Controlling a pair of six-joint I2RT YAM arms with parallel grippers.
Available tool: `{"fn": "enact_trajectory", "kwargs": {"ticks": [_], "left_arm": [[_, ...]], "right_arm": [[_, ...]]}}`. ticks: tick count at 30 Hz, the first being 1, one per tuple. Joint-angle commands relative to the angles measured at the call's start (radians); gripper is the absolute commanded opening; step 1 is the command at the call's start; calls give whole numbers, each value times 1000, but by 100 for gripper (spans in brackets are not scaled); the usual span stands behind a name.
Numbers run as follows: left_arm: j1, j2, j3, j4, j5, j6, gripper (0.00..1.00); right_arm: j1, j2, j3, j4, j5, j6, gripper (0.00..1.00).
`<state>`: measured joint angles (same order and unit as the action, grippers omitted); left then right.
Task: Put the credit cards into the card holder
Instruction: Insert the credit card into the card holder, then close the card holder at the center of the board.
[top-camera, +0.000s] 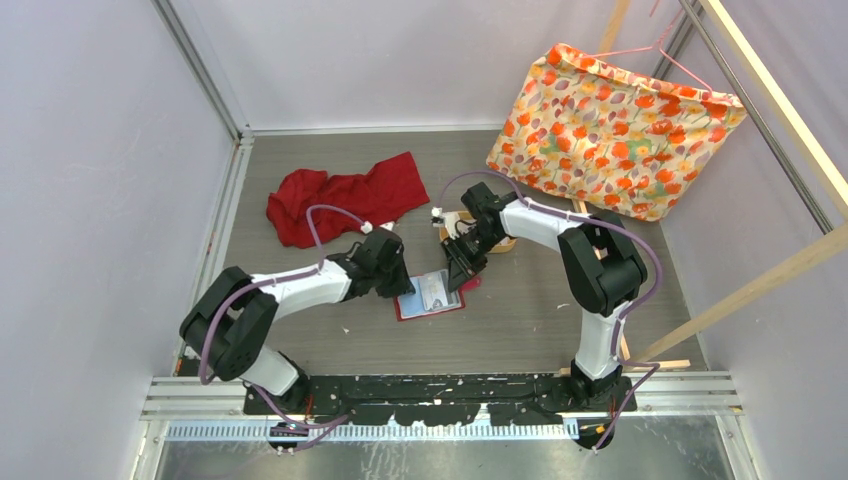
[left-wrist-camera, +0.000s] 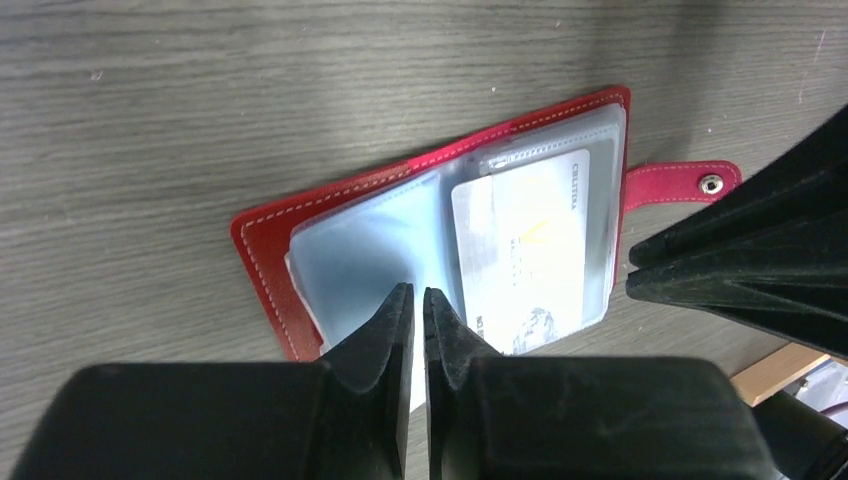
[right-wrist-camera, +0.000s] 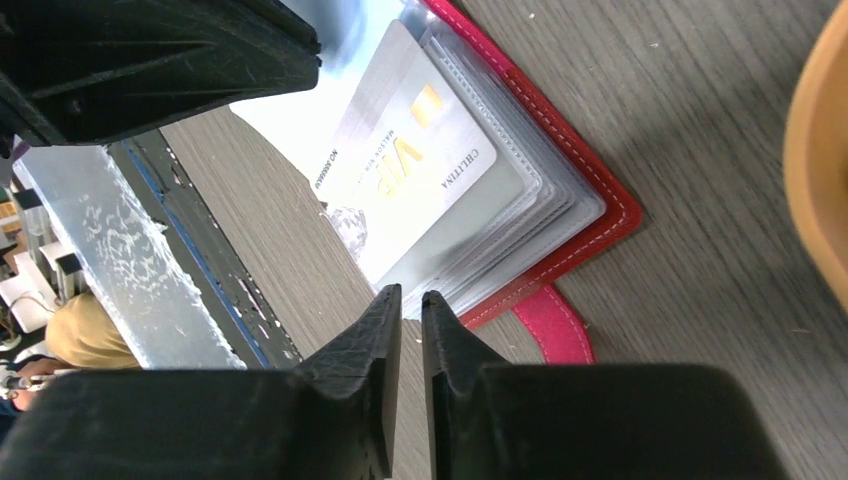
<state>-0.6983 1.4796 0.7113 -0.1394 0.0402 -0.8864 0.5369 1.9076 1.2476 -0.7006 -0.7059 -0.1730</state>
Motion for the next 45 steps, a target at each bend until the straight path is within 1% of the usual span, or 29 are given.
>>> {"fn": "enact_trajectory", "kwargs": {"ticks": [1, 2, 4, 9, 17, 19, 22, 25, 27, 29, 32, 34, 35, 36, 37, 38, 39, 40, 42, 43, 45], "left_arm": [[3, 66, 64, -27, 10, 33, 9], [3, 82, 74, -31, 20, 33, 8], [3, 118, 96, -33, 45, 33, 8], [3, 178, 121, -1, 120, 34, 7], [-7, 192, 155, 67, 201, 12, 7], [-7, 190, 152, 86, 217, 4, 8], [-6, 168, 123, 133, 233, -11, 14], [-6, 127, 83, 199, 220, -20, 21], [-2, 102, 69, 230, 219, -25, 28], [7, 74, 62, 234, 223, -15, 32], [27, -13, 43, 189, 207, 43, 35], [29, -119, 8, 168, 173, 97, 38], [29, -175, -7, 151, 150, 125, 42], [30, -237, -26, 130, 120, 146, 53], [32, -291, -52, 116, 101, 161, 69], [36, -344, -83, 121, 95, 169, 93], [48, -372, -117, 118, 95, 154, 99], [69, -388, -148, 115, 110, 118, 100], [132, -389, -208, 160, 252, 55, 100], [149, -382, -232, 180, 294, 20, 99], [155, -370, -258, 185, 313, -31, 94]], "right_arm": [[0, -32, 25, 7, 27, 9, 15], [2, -26, 19, 15, 33, 20, 12], [8, -13, 18, 19, 58, 33, 10], [21, 3, 19, 26, 106, 51, 10], [27, 24, 29, 14, 127, 49, 10], [23, 12, 41, -2, 120, 31, 11], [7, -34, 59, -56, 92, -54, 21], [-20, -102, 63, -124, 38, -174, 29], [-42, -151, 64, -187, -27, -273, 31], [-67, -204, 66, -242, -74, -350, 32], [-128, -307, 23, -223, -98, -363, 38], [-174, -382, -36, -160, -88, -319, 47], [-194, -397, -67, -128, -77, -300, 52], [-209, -417, -98, -111, -73, -295, 58], [-214, -429, -125, -114, -72, -323, 64], [-214, -436, -164, -127, -75, -371, 68], [-214, -440, -194, -131, -73, -394, 70], [-214, -444, -217, -126, -59, -400, 71], [-215, -445, -251, -76, -19, -357, 71], [-215, -437, -259, -65, -7, -335, 71], [-218, -416, -265, -12, 24, -259, 71]]}}
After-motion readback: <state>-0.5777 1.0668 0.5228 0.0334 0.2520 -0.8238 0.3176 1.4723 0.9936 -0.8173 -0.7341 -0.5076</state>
